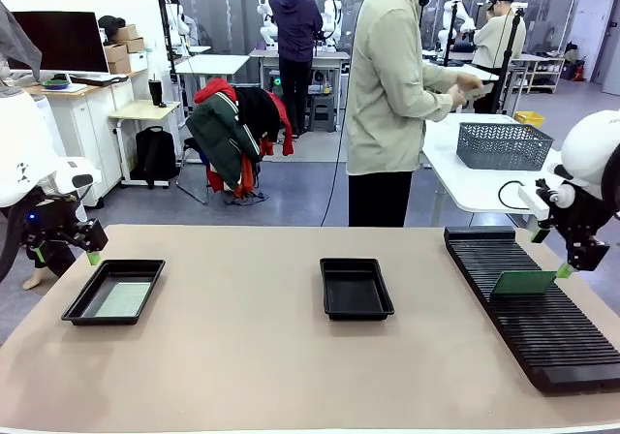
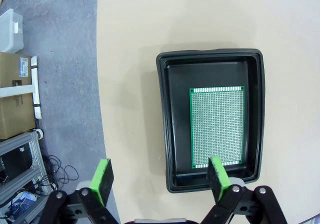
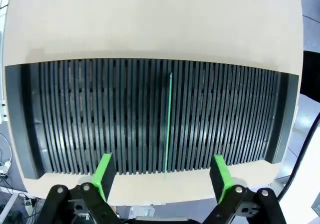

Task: Inspect and transfer BCBs to ESD trays.
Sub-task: Pick up the Blank PCB from the PCB Rack and place it in the right ESD tray.

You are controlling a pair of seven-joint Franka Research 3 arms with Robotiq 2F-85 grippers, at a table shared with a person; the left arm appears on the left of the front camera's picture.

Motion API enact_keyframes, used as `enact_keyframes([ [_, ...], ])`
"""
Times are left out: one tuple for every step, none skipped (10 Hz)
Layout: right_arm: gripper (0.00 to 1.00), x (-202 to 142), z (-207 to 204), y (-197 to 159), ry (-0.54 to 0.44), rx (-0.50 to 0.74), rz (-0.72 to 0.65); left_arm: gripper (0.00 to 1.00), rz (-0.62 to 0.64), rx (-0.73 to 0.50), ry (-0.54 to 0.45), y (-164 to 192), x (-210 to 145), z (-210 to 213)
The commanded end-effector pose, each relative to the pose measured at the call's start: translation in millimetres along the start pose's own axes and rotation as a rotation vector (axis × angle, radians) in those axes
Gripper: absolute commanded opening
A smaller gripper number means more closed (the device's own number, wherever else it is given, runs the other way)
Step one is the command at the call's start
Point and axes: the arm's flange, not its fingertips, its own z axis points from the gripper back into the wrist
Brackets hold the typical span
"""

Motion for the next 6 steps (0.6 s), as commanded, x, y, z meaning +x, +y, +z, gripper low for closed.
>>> enact_keyframes([
  [1.0, -1, -21, -3, 0.001, -0.034, -0.002, 1.0, 0.001, 0.001, -0.008, 1, 0, -2],
  [1.0, -2, -29, -5, 0.002, -0.032, 0.001, 1.0, 0.001, 0.001, -0.008, 1, 0, -2],
  [1.0, -3, -35, -6, 0.0, -0.034, -0.005, 1.0, 0.001, 0.001, -0.008, 1, 0, -2],
  [1.0, -5, -42, -8, 0.001, -0.036, -0.008, 1.0, 0.001, 0.001, -0.008, 1, 0, -2],
  [1.0, -7, -49, -9, -0.003, -0.034, -0.009, 1.0, 0.001, 0.001, -0.008, 1, 0, -2],
  [1.0, -9, -53, -10, -0.006, -0.033, -0.01, 1.0, 0.001, 0.001, -0.008, 1, 0, -2],
])
